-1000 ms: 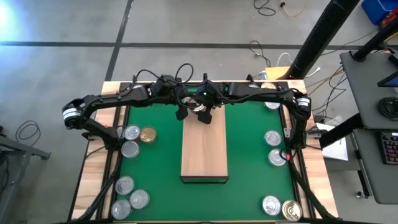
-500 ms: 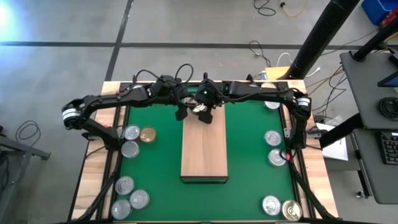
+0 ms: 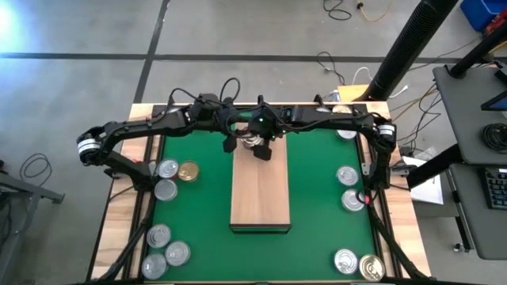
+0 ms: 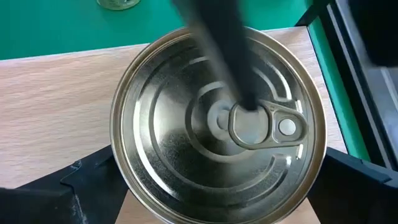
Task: Stack canned seafood by type on shelf
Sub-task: Put the blue pink tuna can on the shelf
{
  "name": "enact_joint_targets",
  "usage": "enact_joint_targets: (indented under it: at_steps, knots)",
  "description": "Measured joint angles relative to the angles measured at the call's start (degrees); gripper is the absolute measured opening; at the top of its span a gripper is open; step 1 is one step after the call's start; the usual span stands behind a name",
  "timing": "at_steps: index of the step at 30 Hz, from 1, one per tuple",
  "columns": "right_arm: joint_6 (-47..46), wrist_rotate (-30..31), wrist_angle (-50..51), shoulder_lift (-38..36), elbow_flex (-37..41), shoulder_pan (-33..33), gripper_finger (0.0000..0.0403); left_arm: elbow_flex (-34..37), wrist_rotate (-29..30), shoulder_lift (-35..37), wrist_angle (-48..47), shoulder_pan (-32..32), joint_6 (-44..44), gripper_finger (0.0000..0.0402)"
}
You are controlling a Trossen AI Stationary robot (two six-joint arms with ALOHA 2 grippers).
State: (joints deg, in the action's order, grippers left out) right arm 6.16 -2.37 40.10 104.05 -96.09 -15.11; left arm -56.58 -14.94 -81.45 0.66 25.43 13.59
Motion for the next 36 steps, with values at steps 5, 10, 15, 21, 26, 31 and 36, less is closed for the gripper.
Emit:
enact_joint_targets:
  at_steps: [5,10,15,21,26,31,36]
  knots:
    - [-0.5,0.2,-1.8,0.0,0.0,0.0,0.0400,-0.1,-0.9,-2.8,1.3,-0.2,0.0,0.0176]
    - [-0.8,0.3,-1.8,0.0,0.0,0.0,0.0400,-0.3,-0.6,-4.0,-0.3,-0.2,0.7,0.0176]
    - [-0.9,0.4,-1.0,-0.4,0.0,0.0,0.0400,-0.5,0.8,-3.9,-1.6,-0.1,1.2,0.0176]
    - [-0.7,0.6,-0.5,-1.2,0.0,-0.1,0.0400,-0.5,3.3,-3.8,-1.2,-0.1,1.8,0.0176]
    - [0.3,0.7,0.9,-3.2,0.0,-0.1,0.0400,-0.8,3.8,-3.9,-1.2,-0.1,1.9,0.0176]
    - [0.5,0.8,1.5,-6.4,0.0,0.0,0.0400,-1.1,5.2,-3.9,-1.2,0.0,2.0,0.0176]
    - [0.5,0.7,2.1,-9.9,0.0,0.0,0.0400,-2.2,6.8,-3.5,-2.3,0.0,2.3,0.0176]
